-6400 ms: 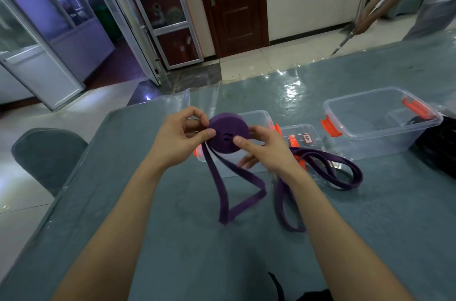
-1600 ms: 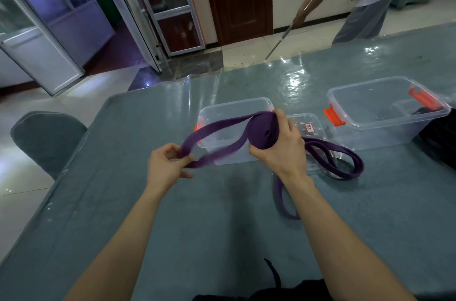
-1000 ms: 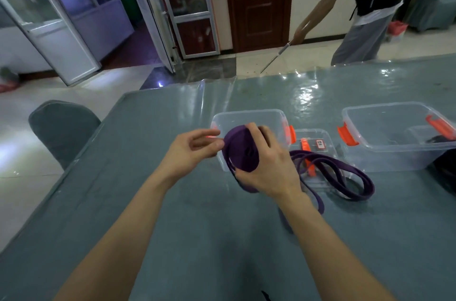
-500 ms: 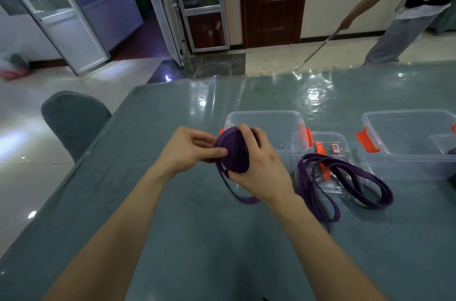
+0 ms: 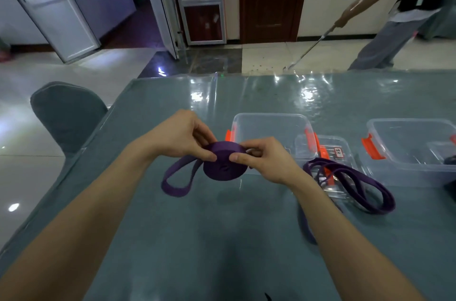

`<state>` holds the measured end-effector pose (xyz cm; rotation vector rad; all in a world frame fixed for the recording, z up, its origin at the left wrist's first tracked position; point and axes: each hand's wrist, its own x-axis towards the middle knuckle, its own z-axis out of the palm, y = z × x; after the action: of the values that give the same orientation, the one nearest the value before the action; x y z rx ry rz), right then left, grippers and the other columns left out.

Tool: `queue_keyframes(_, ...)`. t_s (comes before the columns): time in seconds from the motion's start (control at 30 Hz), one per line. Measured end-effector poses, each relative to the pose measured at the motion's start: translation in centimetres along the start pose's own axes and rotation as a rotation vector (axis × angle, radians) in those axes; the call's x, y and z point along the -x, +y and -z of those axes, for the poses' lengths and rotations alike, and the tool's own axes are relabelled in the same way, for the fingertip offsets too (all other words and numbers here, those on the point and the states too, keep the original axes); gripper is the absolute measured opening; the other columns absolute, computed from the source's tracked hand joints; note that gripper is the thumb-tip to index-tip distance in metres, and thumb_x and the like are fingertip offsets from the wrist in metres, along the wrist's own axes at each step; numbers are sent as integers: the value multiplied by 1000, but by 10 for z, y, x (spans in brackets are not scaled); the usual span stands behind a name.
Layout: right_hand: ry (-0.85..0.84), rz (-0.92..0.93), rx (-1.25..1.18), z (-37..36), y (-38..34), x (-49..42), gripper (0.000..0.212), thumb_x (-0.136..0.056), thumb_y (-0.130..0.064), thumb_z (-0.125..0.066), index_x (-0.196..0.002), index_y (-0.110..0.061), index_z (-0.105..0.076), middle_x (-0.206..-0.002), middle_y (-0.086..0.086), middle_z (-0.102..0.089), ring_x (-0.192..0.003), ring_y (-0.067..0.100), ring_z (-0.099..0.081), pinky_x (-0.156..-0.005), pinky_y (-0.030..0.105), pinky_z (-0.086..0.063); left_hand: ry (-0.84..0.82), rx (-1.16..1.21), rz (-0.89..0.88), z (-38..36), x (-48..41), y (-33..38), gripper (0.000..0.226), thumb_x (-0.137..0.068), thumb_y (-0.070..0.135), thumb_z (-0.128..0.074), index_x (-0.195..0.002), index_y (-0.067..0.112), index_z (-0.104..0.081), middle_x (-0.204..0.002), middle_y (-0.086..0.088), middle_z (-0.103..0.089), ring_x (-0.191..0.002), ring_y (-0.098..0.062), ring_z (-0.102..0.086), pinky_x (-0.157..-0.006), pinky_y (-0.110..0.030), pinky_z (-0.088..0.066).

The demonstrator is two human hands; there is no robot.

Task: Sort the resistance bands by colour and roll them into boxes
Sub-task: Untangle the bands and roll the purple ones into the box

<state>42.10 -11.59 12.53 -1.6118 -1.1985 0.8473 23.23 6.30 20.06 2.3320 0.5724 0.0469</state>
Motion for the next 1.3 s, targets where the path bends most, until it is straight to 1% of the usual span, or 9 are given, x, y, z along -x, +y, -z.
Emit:
queue_keyframes(0.13, 5, 31, 164, -3, -6, -2, 36, -75, -55, -92, -104, -36, -82, -98, -17, -80, -95, 3, -73, -84, 32, -58, -56, -77, -28, 9, -8, 3, 24, -75, 19, -99, -95, 25, -88, -83, 12, -83, -83, -4, -81, -87, -36, -68)
queue_keyframes(0.3, 49, 24, 42, 3, -5, -3, 19, -78, -28, -97, -91, -30, -82, -84, 2, -81, -73, 23, -78, -72, 39, -66, -78, -115, -113, 13, -21, 9, 25, -74, 17, -99, -91, 30, -86, -80, 13, -83, -80, -3, -80, -83, -30, -67)
queue_keyframes(0.47, 55, -3, 110, 4, -8, -6, 31, -76, -30, -98, -100, -24, -80, -85, 4, -82, -66, 27, -79, -72, 50, -67, -132, -167, -186, 17, -39, 20, 25, -75, 22, -99, -96, 30, -87, -83, 15, -83, -82, -2, -80, -87, -35, -67)
queue_keyframes(0.63, 145, 41, -128, 25, -4, -4, 36, -78, -25, -96, -110, -17, -82, -92, 7, -83, -71, 34, -80, -69, 43, -68, -96, 186, -185, 24, -49, -4, 37, -76, 28, -97, -111, 22, -87, -102, -1, -86, -99, -19, -83, -96, -32, -64)
queue_keyframes(0.77, 246, 97, -387, 33, 3, -4, 37, -82, -18, -92, -116, -9, -80, -104, 13, -82, -87, 36, -80, -63, 35, -66, 8, 451, -165, 2, -48, -33, 39, -74, 28, -97, -111, 25, -87, -106, -6, -85, -104, -22, -82, -93, -23, -62)
queue_keyframes(1.0, 376, 70, -761, 18, 20, -13, 46, -78, -24, -89, -118, -4, -77, -112, 17, -80, -90, 30, -78, -61, 29, -61, 199, 843, -127, -47, -62, -31, 62, -64, 47, -103, -114, 15, -86, -109, -17, -83, -99, -30, -82, -85, -33, -66)
queue_keyframes(1.1, 314, -13, -791, 15, 33, -8, 52, -76, -24, -90, -121, -3, -75, -115, 17, -79, -98, 35, -78, -66, 34, -64, 155, 752, -102, -38, -65, -27, 48, -67, 36, -100, -108, 14, -87, -103, -17, -84, -93, -29, -83, -80, -31, -66)
queue_keyframes(1.17, 260, -50, -641, 26, 41, -4, 47, -78, -23, -94, -119, -8, -77, -116, 14, -80, -102, 38, -78, -68, 40, -66, 84, 611, -80, -30, -69, -24, 41, -70, 30, -98, -106, 14, -87, -99, -15, -84, -92, -30, -83, -81, -29, -66)
queue_keyframes(1.3, 169, -117, -322, 55, 48, -7, 43, -80, -30, -95, -119, -24, -78, -113, 2, -81, -96, 29, -80, -56, 39, -64, -149, 319, -30, -22, -90, -10, 31, -76, 25, -98, -105, 22, -88, -95, -5, -85, -93, -21, -84, -86, -26, -66)
